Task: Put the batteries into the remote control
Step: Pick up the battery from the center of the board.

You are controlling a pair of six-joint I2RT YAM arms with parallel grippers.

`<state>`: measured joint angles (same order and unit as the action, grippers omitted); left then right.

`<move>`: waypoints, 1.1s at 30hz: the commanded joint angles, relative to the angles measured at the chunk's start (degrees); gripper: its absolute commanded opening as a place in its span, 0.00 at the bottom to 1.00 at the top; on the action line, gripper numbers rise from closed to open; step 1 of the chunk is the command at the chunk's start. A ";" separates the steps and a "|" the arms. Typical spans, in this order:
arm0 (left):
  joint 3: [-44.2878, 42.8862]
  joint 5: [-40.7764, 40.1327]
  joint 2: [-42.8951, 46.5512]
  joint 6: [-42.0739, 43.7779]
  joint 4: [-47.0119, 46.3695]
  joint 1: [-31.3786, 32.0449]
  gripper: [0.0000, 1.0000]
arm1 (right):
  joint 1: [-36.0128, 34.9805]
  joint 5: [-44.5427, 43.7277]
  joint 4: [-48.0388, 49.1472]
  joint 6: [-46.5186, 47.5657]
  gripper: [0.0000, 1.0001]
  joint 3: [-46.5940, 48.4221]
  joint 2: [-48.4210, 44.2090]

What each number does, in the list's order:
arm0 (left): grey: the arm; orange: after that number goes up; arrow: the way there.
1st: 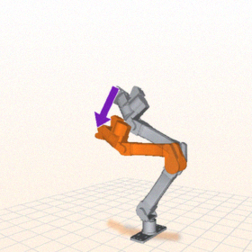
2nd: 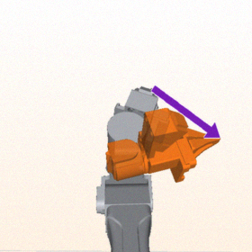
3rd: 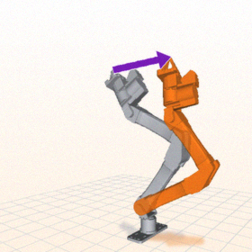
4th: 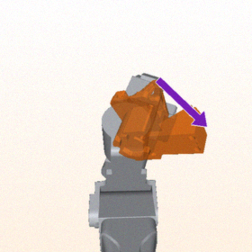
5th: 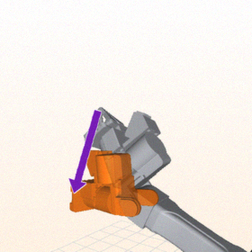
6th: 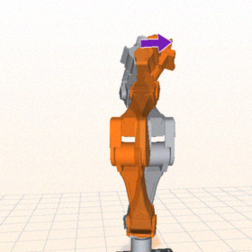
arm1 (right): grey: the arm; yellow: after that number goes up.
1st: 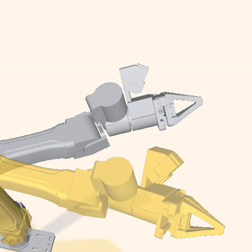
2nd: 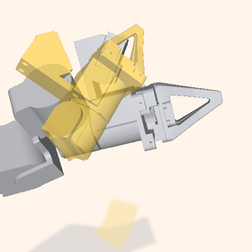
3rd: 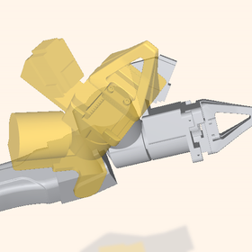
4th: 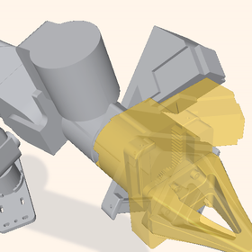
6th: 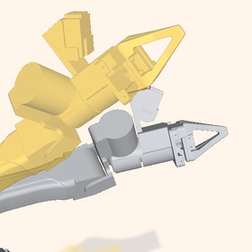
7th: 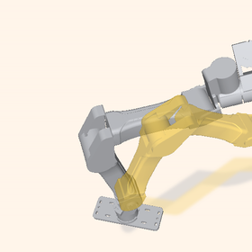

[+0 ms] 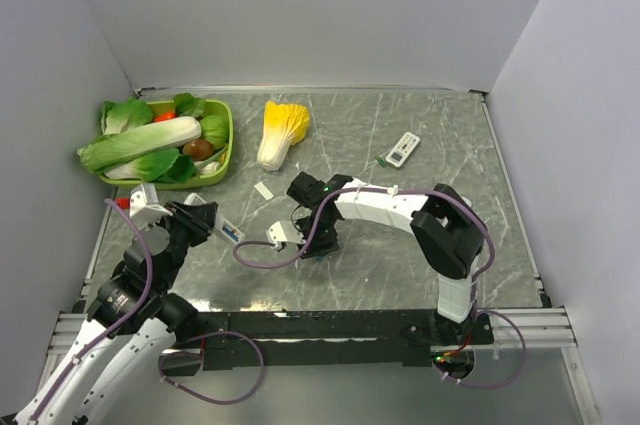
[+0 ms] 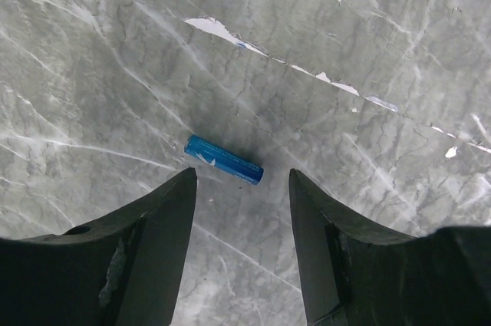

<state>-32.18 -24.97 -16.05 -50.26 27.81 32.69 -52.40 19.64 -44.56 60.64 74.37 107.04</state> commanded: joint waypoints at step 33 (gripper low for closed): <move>5.64 9.85 -3.89 -3.61 -14.26 -0.17 0.01 | 0.19 8.22 5.17 -16.51 0.02 -13.28 -6.40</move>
<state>-28.03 -18.92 -18.79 -51.09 21.04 32.69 -52.34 22.70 -35.70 51.31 64.45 103.37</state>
